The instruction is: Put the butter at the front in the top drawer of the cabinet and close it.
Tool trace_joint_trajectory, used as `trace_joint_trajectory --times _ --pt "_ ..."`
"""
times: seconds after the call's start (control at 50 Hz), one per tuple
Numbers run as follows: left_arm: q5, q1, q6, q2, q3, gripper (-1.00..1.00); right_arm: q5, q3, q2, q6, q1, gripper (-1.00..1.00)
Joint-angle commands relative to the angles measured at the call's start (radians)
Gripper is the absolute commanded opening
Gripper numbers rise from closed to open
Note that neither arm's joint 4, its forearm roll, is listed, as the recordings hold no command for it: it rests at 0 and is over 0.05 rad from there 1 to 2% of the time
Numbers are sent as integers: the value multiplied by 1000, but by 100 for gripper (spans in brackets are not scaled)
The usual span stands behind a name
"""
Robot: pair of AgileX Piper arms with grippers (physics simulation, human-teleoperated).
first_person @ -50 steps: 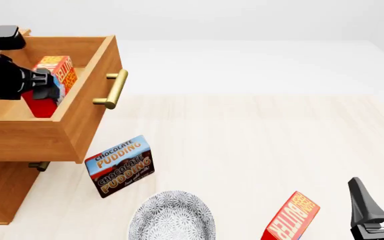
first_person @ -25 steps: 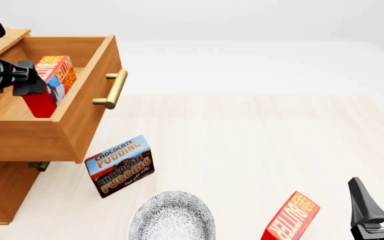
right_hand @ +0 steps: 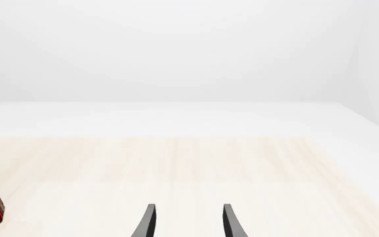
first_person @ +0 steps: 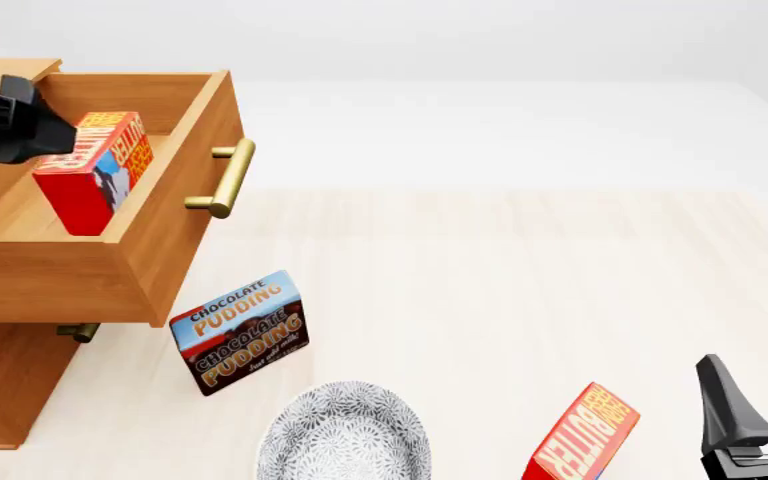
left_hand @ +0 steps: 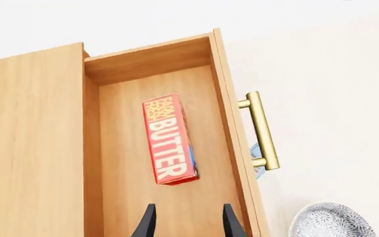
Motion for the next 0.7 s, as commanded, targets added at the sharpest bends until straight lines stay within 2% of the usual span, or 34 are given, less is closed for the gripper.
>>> trace_joint_trajectory --times 0.02,0.2,0.38,0.7 --pt "17 -66 31 3 -61 100 0 1 -1 0 0 100" --pt "-32 -153 10 78 -103 100 0 1 -1 0 0 100" --pt "-77 -270 -25 178 -202 100 0 1 -1 0 0 100" --pt "-114 -377 -23 322 -334 100 0 1 -1 0 0 100"
